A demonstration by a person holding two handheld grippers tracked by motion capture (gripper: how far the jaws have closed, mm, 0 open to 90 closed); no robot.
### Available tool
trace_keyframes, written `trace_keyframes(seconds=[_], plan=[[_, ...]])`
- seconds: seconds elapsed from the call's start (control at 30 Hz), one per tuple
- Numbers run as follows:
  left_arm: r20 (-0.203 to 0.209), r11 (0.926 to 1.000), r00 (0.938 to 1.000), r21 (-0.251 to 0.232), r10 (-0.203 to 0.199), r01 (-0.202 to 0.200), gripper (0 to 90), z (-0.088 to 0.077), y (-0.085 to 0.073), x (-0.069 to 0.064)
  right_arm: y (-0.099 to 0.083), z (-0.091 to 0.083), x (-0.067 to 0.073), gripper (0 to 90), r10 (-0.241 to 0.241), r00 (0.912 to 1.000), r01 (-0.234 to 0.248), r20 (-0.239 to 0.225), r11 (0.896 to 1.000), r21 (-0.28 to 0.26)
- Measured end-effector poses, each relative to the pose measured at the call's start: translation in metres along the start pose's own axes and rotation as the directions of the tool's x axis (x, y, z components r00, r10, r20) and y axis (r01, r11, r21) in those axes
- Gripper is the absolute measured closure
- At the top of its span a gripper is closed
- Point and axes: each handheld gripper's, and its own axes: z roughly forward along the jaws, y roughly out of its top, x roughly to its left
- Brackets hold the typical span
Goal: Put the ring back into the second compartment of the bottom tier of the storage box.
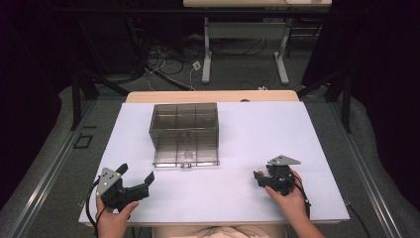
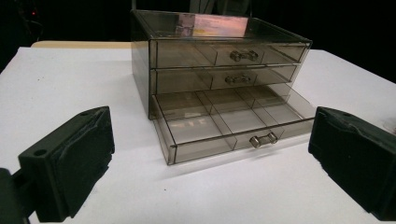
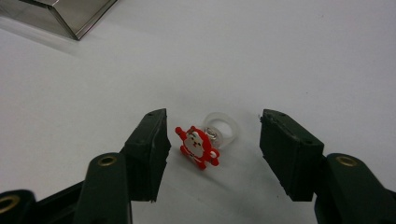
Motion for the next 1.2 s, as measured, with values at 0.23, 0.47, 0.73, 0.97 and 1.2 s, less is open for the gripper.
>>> trace_keyframes(seconds=[0.23,0.47,0.73,0.97,1.2], plan=[[-0.003,1.0,1.0,0.003,0.002,-0.002,0.9,0.0005,-0.0003,-0.0001,-0.0008,0.0015,0.0007,45.3,-0.005,1.0,0.005,0.001,1.0,0.006],[0.001,1.0,1.0,0.004,-0.001,0.001,0.9,0.001,-0.0004,0.0001,-0.0015,0.0029,0.0007,46.9,-0.001,1.0,0.001,-0.001,1.0,0.014],[-0.001,1.0,1.0,0.004,-0.003,0.003,0.9,0.0011,-0.0004,0.0003,-0.002,0.0036,0.0007,49.1,0.003,1.0,-0.003,0.007,1.0,0.019],[-0.005,1.0,1.0,0.007,-0.002,0.003,1.2,0.0017,-0.0008,0.0003,-0.0026,0.0036,0.0014,51.4,0.007,0.9999,-0.008,0.014,1.0,0.016],[-0.004,0.9999,1.0,0.01,-0.004,0.004,1.2,0.0018,-0.0009,0.0007,-0.0031,0.0029,0.0021,56.2,0.011,0.9999,-0.011,0.013,1.0,0.011]])
